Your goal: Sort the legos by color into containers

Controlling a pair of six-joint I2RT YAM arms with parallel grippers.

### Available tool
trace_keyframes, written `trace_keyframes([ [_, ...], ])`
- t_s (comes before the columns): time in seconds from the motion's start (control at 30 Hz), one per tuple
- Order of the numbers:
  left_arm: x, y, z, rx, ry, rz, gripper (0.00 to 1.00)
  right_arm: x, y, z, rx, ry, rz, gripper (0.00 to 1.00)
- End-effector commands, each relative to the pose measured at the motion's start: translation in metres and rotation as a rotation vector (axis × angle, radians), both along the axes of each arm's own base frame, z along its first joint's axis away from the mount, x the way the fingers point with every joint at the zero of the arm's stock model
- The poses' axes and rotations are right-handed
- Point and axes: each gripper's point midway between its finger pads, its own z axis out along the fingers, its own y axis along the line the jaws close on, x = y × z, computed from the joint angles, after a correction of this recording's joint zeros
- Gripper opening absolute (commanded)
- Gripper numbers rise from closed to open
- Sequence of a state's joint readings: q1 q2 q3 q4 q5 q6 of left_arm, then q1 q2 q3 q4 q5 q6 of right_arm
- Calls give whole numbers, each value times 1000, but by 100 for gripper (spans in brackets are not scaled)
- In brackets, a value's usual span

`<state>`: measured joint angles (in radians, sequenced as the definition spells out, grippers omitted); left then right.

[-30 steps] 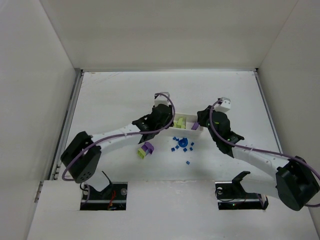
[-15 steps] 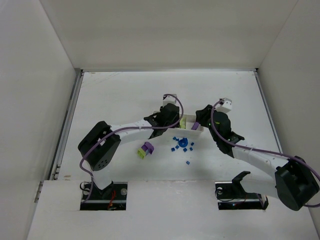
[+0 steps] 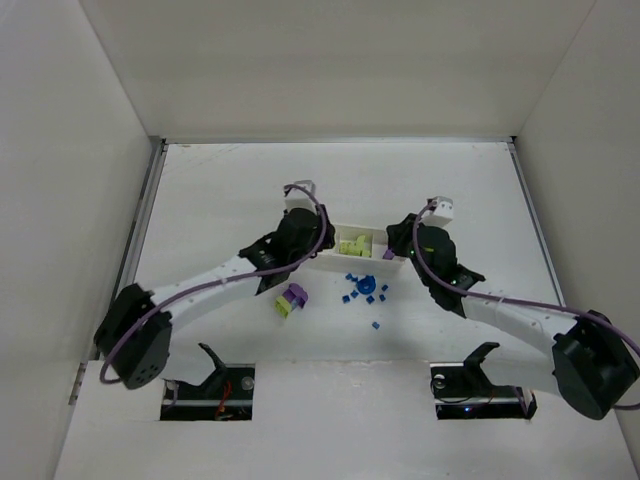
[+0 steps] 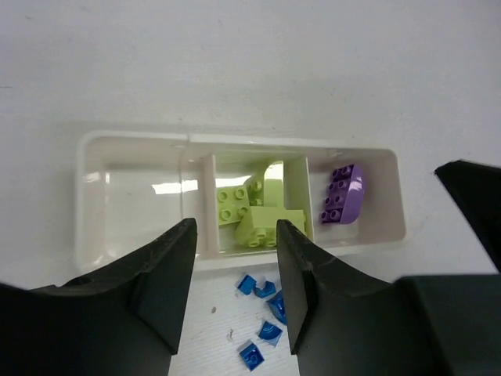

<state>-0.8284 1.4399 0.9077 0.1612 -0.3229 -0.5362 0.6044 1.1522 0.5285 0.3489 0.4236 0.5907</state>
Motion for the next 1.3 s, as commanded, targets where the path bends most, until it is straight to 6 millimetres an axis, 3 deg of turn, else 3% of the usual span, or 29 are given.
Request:
trace_keyframes([
  [0.0,-6,43,19,-63,-33,101,40,-5,40,39,-19,-104,134,27],
  [0.17,-36,111,-2,-58,43,215,39,-39,106,39,-90,-103,388,27],
  [0.27,-56,141,-20,-29,92,260,39,-73,146,23,-102,-71,564,39],
  [0.43,-75,176,-49,-23,155,350,39,-140,202,3,-171,-68,838,61],
  [0.53,-76,187,-59,-44,181,396,40,-177,228,-2,-268,-109,965,68],
  [0.6,-75,192,-62,-64,201,423,41,-191,238,-6,-339,-122,1003,69],
  [0.93,-72,194,-72,-215,307,486,46,-189,265,-45,-812,-231,937,70],
  [1.13,-71,202,-76,-285,327,512,46,-168,276,-58,-954,-263,848,69],
  [1.27,-72,210,-78,-309,323,533,46,-165,282,-61,-984,-290,824,69],
])
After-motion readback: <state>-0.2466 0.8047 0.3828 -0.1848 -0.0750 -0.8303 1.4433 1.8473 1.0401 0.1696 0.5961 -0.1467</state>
